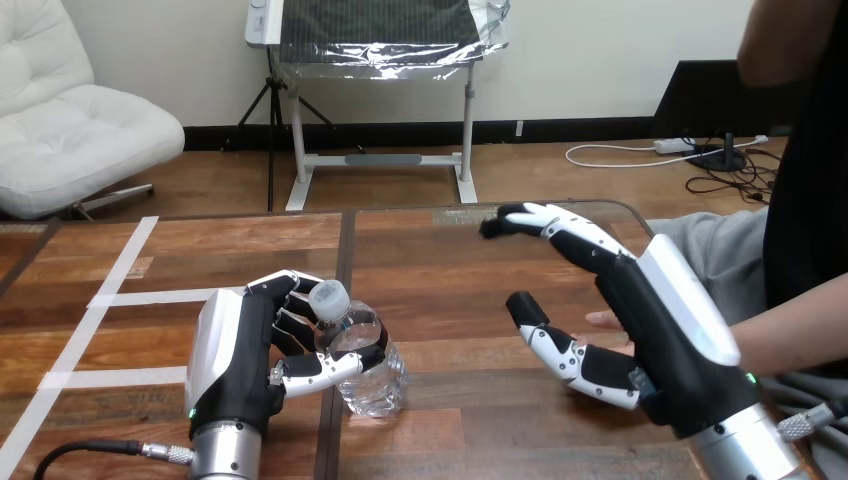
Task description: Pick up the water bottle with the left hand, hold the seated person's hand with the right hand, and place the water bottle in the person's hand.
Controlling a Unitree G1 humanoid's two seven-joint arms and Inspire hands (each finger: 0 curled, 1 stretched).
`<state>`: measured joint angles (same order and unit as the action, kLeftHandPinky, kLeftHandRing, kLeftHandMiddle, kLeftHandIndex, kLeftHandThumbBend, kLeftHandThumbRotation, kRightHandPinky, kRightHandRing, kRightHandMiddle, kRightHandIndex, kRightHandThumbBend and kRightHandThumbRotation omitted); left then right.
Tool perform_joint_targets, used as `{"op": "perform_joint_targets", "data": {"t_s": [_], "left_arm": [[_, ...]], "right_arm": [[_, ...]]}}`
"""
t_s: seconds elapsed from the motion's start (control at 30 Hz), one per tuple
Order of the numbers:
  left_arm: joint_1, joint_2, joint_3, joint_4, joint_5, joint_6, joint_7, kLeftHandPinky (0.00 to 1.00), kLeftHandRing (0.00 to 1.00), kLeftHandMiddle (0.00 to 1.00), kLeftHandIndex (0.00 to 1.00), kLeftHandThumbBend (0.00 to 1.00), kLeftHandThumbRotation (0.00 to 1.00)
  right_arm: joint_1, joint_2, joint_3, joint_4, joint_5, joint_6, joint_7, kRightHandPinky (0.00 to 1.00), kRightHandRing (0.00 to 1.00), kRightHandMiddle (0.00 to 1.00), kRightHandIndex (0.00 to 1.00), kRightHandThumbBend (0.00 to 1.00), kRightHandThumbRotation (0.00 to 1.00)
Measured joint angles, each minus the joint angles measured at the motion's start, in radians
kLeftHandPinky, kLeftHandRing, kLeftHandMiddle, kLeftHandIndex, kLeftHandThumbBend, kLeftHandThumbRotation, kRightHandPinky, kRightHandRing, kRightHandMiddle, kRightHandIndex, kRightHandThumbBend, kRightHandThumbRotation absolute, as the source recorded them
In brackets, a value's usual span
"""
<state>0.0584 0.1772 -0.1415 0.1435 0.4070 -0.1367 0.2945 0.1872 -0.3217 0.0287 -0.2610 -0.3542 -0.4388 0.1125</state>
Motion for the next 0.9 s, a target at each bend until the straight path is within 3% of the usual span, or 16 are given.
{"op": "perform_joint_targets", "data": {"t_s": [0.6, 0.9], "left_arm": [[0.004, 0.0, 0.001, 0.0, -0.004, -0.049, 0.0, 0.37, 0.4, 0.44, 0.5, 0.58, 0.0], [0.004, -0.005, 0.001, 0.0, -0.004, -0.077, 0.003, 0.38, 0.4, 0.44, 0.5, 0.58, 0.0]], "right_arm": [[-0.001, -0.068, -0.057, -0.093, -0.025, 0.135, 0.066, 0.82, 0.9, 0.93, 0.89, 0.64, 0.0], [-0.006, -0.113, -0.095, -0.11, -0.085, 0.208, 0.081, 0.8, 0.89, 0.93, 0.89, 0.77, 0.0]]}}
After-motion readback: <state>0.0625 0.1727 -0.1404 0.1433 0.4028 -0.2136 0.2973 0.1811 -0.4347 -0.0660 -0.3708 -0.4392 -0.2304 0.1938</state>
